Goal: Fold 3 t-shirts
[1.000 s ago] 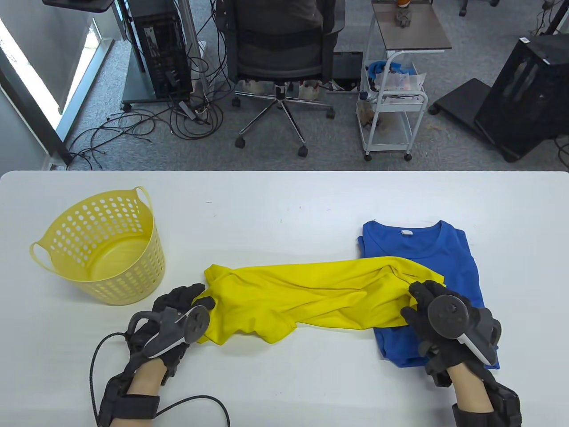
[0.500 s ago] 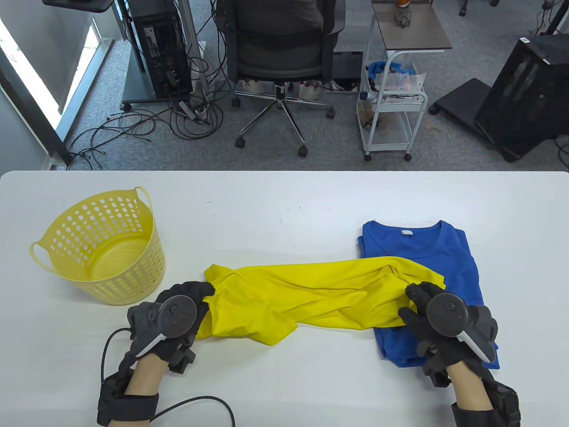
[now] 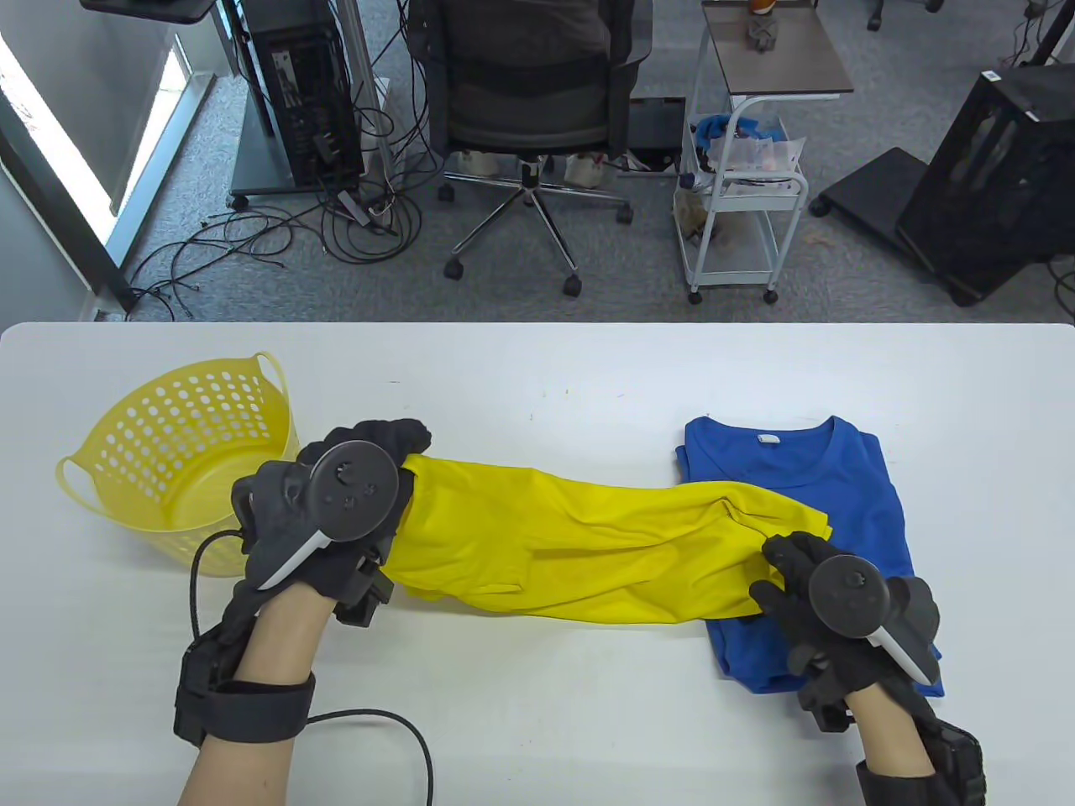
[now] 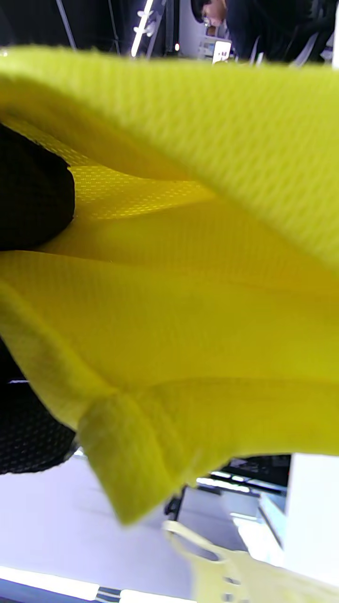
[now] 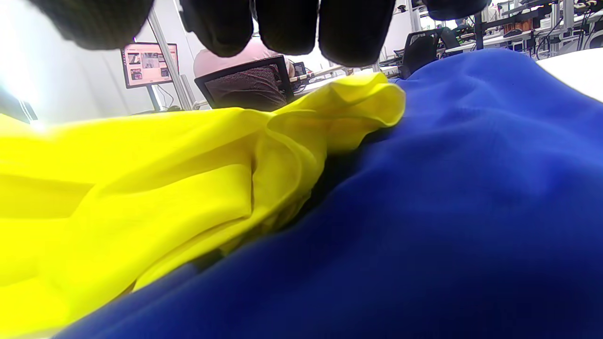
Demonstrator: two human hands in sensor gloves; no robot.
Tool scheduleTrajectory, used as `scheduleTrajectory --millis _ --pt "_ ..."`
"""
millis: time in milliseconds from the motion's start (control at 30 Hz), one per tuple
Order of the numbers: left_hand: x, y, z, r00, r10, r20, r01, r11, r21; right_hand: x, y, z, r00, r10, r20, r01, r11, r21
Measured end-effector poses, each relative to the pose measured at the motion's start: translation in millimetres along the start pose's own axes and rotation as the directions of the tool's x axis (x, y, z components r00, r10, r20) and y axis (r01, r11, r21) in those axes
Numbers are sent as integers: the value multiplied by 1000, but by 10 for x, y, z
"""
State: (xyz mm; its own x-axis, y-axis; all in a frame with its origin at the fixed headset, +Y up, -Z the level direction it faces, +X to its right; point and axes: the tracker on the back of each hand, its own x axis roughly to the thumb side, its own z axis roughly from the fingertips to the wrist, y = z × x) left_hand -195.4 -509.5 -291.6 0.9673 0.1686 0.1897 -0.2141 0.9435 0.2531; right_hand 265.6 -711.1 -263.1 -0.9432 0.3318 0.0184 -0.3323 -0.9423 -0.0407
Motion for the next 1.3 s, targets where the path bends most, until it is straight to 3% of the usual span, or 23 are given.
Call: scheduleTrajectory --millis 300,400,600,700,800,933,1067,1133,1167,1200,1267,1300 --pt "279 831 -63 997 -79 5 77 986 148 24 33 -2 1000 6 16 -7 1000 14" --pt "335 989 -52 997 -80 -2 79 985 152 28 50 -10 1000 9 18 -10 1000 19" --pt "362 1017 -58 993 -121 -17 122 983 136 127 49 7 998 5 68 -7 999 36" --pt "336 1023 -88 995 -102 -21 103 988 115 330 19 -26 990 -26 142 18 998 52" --pt "284 1057 -114 996 -84 -41 88 991 102 635 64 -151 977 -17 214 -12 991 135" --pt "194 1095 -136 994 -90 -63 97 989 114 1060 294 -308 946 -8 325 -114 928 356" --pt "109 1080 -148 990 -110 -84 118 988 98 1304 564 -421 936 100 337 -208 930 303" --pt "61 1083 -141 988 -124 -95 133 987 90 1384 732 -449 928 117 355 -253 896 366" --pt "46 1085 -136 987 -127 -96 135 987 88 1405 752 -443 925 132 356 -261 903 343" --pt "24 1090 -127 986 -134 -96 142 986 83 1429 741 -441 930 169 327 -242 950 198" --pt "-4 1102 -109 985 -144 -94 152 985 84 1455 677 -466 935 217 281 -222 975 -14" --pt "-14 1107 -104 985 -147 -94 155 984 85 1465 650 -490 934 234 271 -233 972 -37"
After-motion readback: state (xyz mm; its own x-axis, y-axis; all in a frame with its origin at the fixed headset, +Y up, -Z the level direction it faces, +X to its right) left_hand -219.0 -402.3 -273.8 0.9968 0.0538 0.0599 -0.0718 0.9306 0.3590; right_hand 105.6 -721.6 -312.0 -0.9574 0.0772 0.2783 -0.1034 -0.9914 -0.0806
